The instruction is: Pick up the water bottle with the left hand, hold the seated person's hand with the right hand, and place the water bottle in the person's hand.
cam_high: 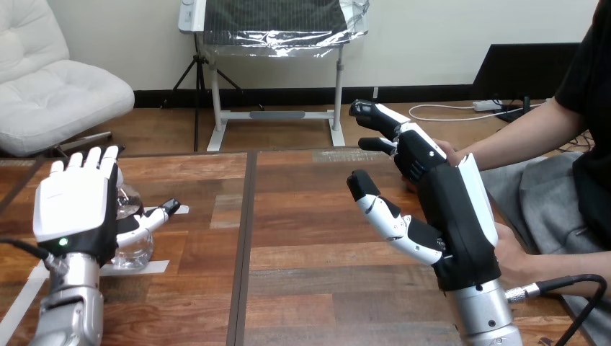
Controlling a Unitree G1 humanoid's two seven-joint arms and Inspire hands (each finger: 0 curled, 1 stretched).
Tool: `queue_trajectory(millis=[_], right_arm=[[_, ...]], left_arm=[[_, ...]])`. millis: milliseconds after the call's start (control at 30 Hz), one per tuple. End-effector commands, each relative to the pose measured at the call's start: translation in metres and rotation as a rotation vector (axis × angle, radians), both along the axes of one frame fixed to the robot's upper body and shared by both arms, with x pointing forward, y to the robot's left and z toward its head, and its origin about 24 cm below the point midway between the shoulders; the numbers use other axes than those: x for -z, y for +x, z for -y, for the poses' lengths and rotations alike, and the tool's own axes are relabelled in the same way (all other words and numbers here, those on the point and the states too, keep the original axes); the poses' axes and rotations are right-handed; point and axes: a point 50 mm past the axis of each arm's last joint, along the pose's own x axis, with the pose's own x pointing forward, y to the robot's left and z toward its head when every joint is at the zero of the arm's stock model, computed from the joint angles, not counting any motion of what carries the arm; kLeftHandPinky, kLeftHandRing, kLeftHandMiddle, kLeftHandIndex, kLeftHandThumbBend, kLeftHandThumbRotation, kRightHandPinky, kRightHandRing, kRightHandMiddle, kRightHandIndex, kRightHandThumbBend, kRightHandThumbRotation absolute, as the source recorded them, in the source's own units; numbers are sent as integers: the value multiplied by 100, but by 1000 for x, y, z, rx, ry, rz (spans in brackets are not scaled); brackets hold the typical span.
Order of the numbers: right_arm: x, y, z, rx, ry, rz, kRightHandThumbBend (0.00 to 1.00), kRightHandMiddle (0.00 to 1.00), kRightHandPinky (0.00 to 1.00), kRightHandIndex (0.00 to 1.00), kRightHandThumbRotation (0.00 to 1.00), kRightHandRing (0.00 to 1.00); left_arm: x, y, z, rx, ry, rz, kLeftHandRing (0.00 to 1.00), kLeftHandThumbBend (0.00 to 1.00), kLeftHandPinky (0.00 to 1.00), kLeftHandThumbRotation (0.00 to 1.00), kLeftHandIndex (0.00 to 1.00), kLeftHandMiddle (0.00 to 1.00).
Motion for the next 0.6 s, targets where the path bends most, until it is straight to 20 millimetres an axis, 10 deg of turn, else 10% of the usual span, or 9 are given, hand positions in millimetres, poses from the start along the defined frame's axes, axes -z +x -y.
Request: queue_trajectory(millis=[0, 567], right_arm=[[-16, 11, 0, -2, 6, 73, 44, 87, 76, 81, 35, 86], [-15, 11, 2, -1, 0, 76, 43, 86, 76, 80, 34, 84]], left_arm=[[-18, 17, 3, 25, 35, 27, 93, 70, 93, 87, 91, 93], [-10, 17, 3, 8, 12, -39, 91, 72, 91, 91, 91, 92]])
